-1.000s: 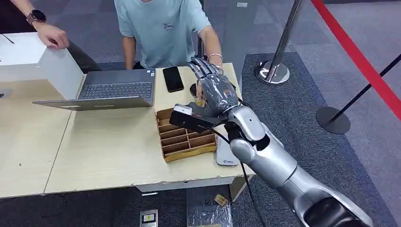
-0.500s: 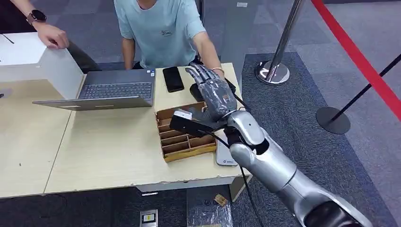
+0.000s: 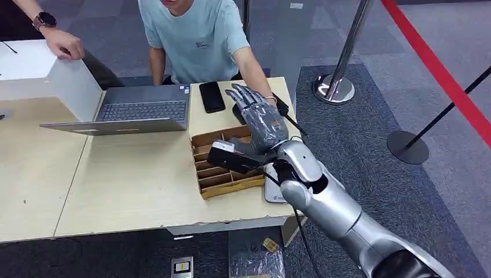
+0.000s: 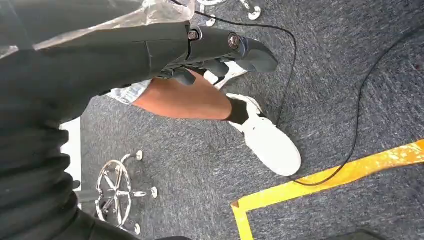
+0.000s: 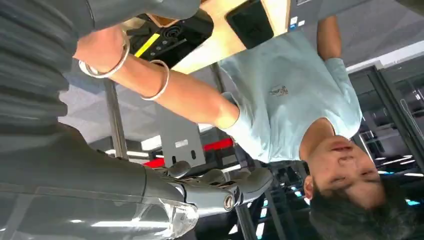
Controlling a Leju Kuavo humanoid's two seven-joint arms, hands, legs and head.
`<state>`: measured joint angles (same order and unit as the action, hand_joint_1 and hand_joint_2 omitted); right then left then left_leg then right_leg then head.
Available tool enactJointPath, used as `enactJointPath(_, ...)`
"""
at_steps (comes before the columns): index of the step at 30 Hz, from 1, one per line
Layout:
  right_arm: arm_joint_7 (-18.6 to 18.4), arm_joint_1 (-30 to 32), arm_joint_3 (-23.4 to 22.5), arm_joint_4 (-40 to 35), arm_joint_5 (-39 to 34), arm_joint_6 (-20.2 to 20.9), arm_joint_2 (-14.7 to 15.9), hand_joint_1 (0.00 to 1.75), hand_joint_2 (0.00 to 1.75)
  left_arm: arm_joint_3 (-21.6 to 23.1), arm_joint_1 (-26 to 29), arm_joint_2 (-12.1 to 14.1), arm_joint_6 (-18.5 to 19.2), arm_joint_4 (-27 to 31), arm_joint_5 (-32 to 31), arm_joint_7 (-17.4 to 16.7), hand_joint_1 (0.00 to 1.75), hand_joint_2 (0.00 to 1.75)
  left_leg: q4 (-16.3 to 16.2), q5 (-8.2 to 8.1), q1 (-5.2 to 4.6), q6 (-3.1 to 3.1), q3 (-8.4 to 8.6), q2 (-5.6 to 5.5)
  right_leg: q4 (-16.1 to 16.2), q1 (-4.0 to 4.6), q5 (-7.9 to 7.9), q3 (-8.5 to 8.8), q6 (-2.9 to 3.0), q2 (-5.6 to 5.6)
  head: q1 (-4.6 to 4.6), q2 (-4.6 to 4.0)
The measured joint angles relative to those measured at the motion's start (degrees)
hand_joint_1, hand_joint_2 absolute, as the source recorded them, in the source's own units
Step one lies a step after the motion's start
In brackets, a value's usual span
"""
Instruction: Pass the card to the sensor for recognition and then transmit it.
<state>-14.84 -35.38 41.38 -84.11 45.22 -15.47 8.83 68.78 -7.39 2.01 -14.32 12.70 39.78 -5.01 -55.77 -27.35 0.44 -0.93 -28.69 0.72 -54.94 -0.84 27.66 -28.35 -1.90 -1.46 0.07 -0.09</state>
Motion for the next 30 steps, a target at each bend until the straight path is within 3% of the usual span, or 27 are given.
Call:
enactJointPath(8,0.0,0.2,0.2,0.1,0.0,0.0,0.0,0.10,1.75,0.0,0.0,0.0,0.0,0.0,-0.2,0.0,0.00,1.75,0.0,0.00,0.00,0.00,0.00,0.00,0.0,0.00,0.00,0.00,0.00,0.00,0.00,0.00)
enactJointPath(16,0.0,0.2,0.3,0.3,0.0,0.0,0.0,0.19,1.75,0.0,0.0,0.0,0.0,0.0,-0.2,0.0,0.00,1.75,0.0,0.00,0.00,0.00,0.00,0.00,0.0,0.00,0.00,-0.01,0.00,0.00,0.00,0.00)
enactJointPath(20,0.0,0.4,0.3,0.3,0.0,0.0,0.0,0.30,1.75,0.0,0.0,0.0,0.0,0.0,-0.2,0.1,0.00,1.75,0.0,0.00,0.00,0.00,0.00,0.00,0.0,0.00,0.00,0.00,0.00,0.00,0.00,0.00)
enactJointPath(22,0.0,0.5,0.3,0.3,0.0,0.1,0.0,0.44,1.75,0.0,0.0,0.0,0.0,0.0,-0.2,0.2,0.00,1.75,0.0,0.00,0.00,0.00,0.00,0.00,0.0,0.00,0.00,-0.01,0.00,0.00,0.00,0.00)
enactJointPath(26,0.0,1.1,0.3,0.4,-0.1,0.1,0.0,0.47,1.75,0.0,0.0,0.0,0.0,0.0,0.0,0.2,0.00,1.75,0.0,0.00,0.00,0.00,0.00,0.00,0.0,0.00,0.00,-0.01,0.00,0.00,0.00,0.00)
enactJointPath(30,0.0,1.9,0.3,0.6,-0.3,0.1,0.0,0.63,1.75,0.0,0.0,0.0,0.0,0.0,0.0,0.1,0.00,1.75,0.0,0.00,0.00,0.00,-0.01,0.00,0.0,0.00,0.00,-0.01,0.00,0.00,0.00,0.00)
